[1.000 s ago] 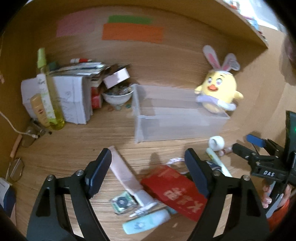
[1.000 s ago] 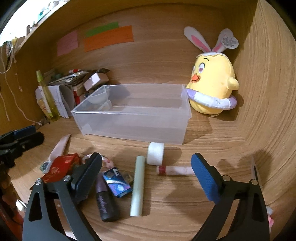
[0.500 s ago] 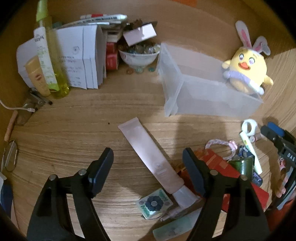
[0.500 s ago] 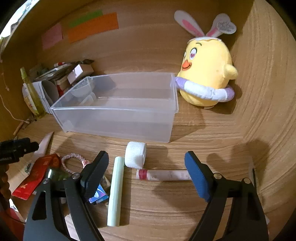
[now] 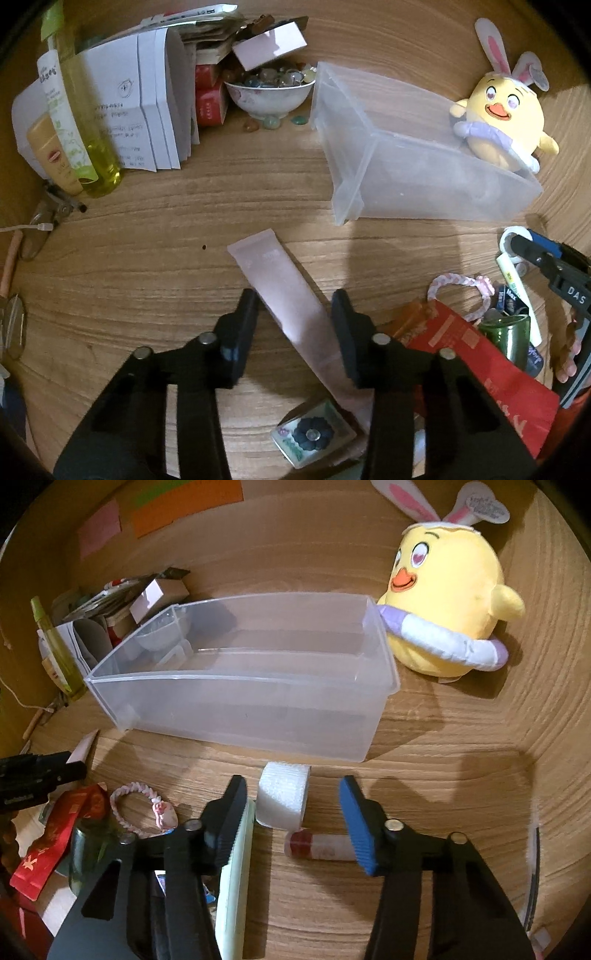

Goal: Organize objects
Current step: 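Grasp the pink tube with the left tool while the right tool grasps the white tape roll, then carry the pink tube and tape roll over the clear bin and release both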

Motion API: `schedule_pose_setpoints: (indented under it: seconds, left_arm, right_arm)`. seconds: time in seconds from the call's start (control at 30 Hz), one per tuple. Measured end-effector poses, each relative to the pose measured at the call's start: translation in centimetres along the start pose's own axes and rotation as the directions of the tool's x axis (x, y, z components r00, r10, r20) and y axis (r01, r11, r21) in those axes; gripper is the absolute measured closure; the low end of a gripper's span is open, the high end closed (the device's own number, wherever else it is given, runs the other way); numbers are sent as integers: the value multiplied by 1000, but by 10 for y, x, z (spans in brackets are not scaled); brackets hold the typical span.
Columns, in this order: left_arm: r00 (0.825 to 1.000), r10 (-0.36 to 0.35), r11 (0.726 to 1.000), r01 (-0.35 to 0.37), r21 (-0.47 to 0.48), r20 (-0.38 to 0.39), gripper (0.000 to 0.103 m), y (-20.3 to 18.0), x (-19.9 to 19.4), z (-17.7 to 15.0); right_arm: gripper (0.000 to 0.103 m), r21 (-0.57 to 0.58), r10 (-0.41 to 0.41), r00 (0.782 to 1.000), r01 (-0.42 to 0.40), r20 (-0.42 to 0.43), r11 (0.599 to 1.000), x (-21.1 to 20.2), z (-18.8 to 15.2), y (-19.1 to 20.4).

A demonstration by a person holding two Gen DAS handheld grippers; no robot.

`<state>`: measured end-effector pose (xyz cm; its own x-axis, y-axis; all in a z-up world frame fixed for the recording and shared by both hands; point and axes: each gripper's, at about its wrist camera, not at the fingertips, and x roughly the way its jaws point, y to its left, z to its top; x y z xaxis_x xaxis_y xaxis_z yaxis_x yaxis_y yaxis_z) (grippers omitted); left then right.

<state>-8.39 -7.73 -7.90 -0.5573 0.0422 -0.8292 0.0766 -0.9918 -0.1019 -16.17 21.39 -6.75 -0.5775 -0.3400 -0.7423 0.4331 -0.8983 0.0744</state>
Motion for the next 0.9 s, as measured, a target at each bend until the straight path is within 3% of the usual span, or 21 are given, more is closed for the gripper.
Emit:
schedule_pose_setpoints:
  seconds: [0.07,0.23,0.3,0.9]
  left_arm:
    - [1000,-9,1000,9,-11,3,78,3,0,0]
    - [999,-36,998,37,-49,12,91,6,1,2]
    - [999,-38,998,39,-50,25,95,3,-1,2]
    - [978,-63,995,77,-64,198,96,-8,-65,5]
  right_arm:
    - [67,-6,2,1000,-2,-6,1000,3,0,2]
    - [80,-13,3,1000,-3,-9,1000,6,0,3]
    - [81,-12,2,1000,-2,0,1000,4,0,2]
    - [81,-9,-4,993,5,117,1000,-38,5,2]
